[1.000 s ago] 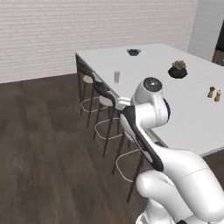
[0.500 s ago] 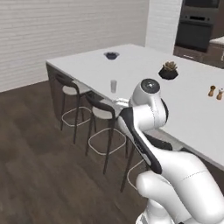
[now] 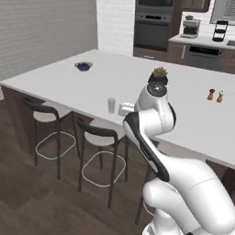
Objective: Take a straw from the drawer in front and place it inside the glass cup on the dining counter.
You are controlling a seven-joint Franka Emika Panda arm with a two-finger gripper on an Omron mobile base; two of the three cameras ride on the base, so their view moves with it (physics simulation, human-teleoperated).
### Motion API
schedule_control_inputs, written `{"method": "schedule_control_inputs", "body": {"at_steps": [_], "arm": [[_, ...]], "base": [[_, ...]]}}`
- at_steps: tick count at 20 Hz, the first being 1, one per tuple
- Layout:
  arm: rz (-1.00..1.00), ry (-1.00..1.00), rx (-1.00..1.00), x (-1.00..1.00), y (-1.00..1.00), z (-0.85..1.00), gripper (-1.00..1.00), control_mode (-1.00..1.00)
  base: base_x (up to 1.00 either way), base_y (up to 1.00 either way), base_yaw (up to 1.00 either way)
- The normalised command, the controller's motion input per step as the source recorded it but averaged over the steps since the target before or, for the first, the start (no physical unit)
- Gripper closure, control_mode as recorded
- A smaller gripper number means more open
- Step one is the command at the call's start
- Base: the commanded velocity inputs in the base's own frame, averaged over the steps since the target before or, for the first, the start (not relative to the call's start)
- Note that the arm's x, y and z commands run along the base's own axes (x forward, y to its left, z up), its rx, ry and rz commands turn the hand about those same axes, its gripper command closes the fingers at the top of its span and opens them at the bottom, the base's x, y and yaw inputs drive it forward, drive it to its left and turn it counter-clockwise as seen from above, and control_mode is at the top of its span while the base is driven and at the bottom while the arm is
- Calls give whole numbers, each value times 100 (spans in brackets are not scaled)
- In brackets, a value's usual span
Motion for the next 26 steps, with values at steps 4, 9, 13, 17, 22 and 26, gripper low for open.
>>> {"method": "schedule_control_inputs", "body": {"at_steps": [4, 9, 13, 17, 22, 26], "arm": [[0, 0, 0, 0, 0, 0, 100, 100], [0, 0, 0, 0, 0, 0, 100, 100], [0, 0, 0, 0, 0, 0, 100, 100], [0, 0, 0, 0, 0, 0, 100, 100], [0, 0, 0, 0, 0, 0, 100, 100], [0, 0, 0, 0, 0, 0, 100, 100]], "base": [[10, 92, -60], [0, 89, -61], [0, 94, -59], [7, 100, -51], [13, 93, -37], [61, 46, -17]]}}
